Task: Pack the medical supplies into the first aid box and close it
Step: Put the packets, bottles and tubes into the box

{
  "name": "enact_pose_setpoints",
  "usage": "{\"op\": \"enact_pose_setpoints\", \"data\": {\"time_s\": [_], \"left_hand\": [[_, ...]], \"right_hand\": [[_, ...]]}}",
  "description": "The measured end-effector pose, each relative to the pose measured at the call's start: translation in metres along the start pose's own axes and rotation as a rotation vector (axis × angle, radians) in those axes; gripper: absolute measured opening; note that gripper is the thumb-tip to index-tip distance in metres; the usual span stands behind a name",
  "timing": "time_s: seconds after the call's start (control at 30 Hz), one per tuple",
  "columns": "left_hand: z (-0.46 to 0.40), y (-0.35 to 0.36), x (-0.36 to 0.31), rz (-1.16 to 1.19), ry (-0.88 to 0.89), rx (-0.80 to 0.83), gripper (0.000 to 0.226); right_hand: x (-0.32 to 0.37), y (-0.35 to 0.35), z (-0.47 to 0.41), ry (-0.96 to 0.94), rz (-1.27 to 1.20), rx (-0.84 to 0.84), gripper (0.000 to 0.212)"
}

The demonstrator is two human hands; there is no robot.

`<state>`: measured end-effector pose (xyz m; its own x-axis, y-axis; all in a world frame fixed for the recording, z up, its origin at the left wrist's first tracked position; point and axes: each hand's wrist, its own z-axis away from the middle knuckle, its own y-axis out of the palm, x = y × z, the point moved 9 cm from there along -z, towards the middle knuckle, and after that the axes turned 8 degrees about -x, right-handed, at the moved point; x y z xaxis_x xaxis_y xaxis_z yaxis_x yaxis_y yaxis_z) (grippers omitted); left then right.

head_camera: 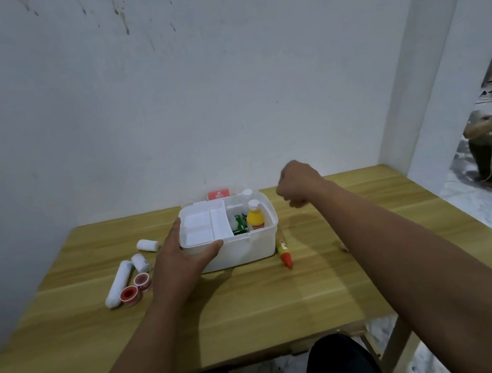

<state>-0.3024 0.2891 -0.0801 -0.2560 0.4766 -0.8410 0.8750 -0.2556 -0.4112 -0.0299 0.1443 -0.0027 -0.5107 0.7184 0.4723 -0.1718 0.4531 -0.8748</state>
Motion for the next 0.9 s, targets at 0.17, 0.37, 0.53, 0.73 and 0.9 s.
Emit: {"op": "enact_pose_setpoints", "data": {"time_s": [0.17, 0.37, 0.53, 0.73, 0.9], "left_hand": [[0.001, 0.001, 0.001, -0.001, -0.006, 0.005, 0.101], [0.001, 0.000, -0.002, 0.005, -0.002, 0.001, 0.099], [0.001, 0.000, -0.001, 0.002, -0.007, 0.007, 0.098], [0.000, 0.000, -0.001, 0.010, -0.002, 0.005, 0.095], [0.000, 0.001, 0.001, 0.008, -0.012, 0.009, 0.099]], "right_hand": [[-0.064, 0.064, 0.043, 0.301, 0.097, 0.573, 0.041], [-0.059, 0.089, 0.056, 0.214, 0.191, 0.582, 0.029], [-0.049, 0.082, 0.052, 0.174, 0.248, 0.585, 0.024], [-0.037, 0.089, 0.062, 0.163, 0.137, 0.590, 0.055], [-0.038, 0.093, 0.059, 0.150, 0.162, 0.571, 0.041]]}}
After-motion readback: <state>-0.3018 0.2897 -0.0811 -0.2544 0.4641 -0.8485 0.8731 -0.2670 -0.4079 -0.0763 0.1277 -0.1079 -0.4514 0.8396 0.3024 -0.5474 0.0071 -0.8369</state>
